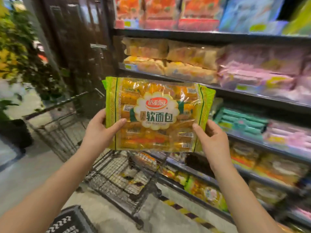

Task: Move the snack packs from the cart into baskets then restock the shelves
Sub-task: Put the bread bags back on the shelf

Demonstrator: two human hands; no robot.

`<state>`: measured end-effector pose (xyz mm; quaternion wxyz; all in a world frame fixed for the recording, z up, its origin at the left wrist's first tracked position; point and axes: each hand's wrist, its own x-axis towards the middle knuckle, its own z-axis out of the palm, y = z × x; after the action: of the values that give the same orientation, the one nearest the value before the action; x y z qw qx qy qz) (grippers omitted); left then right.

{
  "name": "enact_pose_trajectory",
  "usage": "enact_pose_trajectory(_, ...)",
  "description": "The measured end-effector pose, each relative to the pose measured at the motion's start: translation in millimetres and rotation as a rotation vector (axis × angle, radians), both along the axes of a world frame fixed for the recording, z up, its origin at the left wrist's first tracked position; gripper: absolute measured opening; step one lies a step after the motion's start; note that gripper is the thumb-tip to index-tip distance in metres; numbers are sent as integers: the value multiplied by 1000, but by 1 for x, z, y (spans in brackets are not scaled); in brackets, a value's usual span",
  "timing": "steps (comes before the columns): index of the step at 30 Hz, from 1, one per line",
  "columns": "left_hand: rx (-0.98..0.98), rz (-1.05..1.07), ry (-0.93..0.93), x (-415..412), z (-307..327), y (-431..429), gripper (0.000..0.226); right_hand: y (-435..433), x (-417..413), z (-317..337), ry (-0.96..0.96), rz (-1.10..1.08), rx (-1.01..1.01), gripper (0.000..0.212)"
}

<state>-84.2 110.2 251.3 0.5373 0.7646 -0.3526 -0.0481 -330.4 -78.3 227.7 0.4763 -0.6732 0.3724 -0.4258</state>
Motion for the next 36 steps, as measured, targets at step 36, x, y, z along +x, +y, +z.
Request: enact_pose_trajectory(36, 70, -364, 92, -180, -378, -327, 31, -204, -222, -366, 58, -419, 25, 6)
